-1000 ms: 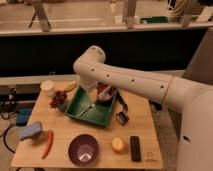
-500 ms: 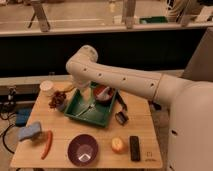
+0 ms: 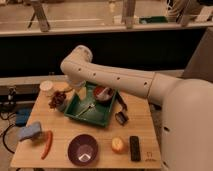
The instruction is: Place grapes in paper cup
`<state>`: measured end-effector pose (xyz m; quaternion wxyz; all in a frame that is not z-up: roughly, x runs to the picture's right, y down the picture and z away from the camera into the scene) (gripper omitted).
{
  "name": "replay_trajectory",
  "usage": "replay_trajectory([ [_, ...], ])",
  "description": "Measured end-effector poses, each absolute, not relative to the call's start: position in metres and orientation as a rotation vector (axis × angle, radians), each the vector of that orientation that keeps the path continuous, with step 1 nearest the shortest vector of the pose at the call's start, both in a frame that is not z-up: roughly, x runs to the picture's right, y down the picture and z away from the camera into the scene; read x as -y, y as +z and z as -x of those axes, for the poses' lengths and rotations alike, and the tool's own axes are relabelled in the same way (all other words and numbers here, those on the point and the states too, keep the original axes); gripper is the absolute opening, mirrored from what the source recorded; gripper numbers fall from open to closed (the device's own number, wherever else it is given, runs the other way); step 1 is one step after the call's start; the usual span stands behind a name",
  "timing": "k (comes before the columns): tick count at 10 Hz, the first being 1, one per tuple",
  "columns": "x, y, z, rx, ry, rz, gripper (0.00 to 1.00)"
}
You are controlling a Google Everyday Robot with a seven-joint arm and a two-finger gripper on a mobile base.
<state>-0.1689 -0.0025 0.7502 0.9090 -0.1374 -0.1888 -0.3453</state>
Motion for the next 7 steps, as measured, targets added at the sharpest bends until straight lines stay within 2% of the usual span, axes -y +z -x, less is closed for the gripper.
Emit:
replay_trajectory([
  [4, 0.007, 0.754, 0.185, 0.41, -0.733, 0.265, 0.8],
  [7, 0.004, 0.773, 0.165, 0.492, -0.693, 0.309, 0.8],
])
